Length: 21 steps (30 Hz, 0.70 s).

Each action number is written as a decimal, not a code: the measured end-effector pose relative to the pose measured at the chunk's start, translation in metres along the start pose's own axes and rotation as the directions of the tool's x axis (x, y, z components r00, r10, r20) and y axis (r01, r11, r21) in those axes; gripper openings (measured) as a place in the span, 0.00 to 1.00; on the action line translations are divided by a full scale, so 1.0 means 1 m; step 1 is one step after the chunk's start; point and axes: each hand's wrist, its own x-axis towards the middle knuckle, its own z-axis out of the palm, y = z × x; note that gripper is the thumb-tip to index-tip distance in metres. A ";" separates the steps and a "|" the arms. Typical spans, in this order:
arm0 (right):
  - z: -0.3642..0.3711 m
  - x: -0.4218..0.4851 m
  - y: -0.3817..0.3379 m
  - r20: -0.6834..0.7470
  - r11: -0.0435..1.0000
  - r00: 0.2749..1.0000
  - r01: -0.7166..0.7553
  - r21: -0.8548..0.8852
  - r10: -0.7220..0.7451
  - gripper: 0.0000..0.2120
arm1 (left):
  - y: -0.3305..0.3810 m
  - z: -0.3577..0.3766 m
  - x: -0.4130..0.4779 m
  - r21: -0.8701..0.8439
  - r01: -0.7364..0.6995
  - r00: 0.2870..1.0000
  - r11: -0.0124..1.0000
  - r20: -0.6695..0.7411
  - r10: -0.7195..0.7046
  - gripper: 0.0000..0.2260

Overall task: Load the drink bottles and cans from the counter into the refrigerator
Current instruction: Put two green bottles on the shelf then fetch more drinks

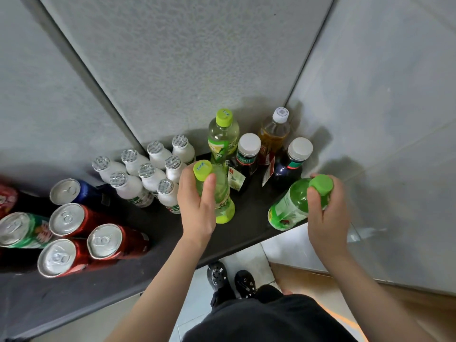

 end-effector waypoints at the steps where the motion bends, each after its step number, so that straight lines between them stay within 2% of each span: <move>1: 0.000 -0.004 -0.004 0.003 1.000 1.000 -0.003 0.023 0.003 0.17 | 0.003 -0.003 -0.004 -0.034 0.021 1.000 0.999 -0.001 -0.021 0.05; 5: 0.006 -0.017 -0.027 0.082 0.990 0.996 0.018 0.138 -0.029 0.10 | 0.016 -0.017 -0.021 -0.131 0.086 0.996 0.988 0.000 -0.086 0.13; 7: 0.009 -0.021 -0.036 0.135 0.982 0.989 0.030 0.188 -0.056 0.07 | 0.022 -0.025 -0.031 -0.158 0.115 0.993 0.981 -0.017 -0.119 0.13; 12: 0.016 -0.028 -0.050 0.263 0.970 0.955 0.071 0.231 -0.133 0.08 | 0.032 -0.053 -0.064 -0.206 0.193 0.969 0.959 -0.116 -0.219 0.13; 17: 0.019 -0.043 -0.053 0.401 0.954 0.895 0.079 0.291 -0.196 0.08 | 0.034 -0.075 -0.117 -0.253 0.286 0.888 0.924 -0.291 -0.355 0.09; 21: 0.024 -0.069 -0.059 0.516 0.929 0.810 0.090 0.360 -0.279 0.06 | 0.036 -0.087 -0.177 -0.251 0.321 0.807 0.913 -0.432 -0.402 0.09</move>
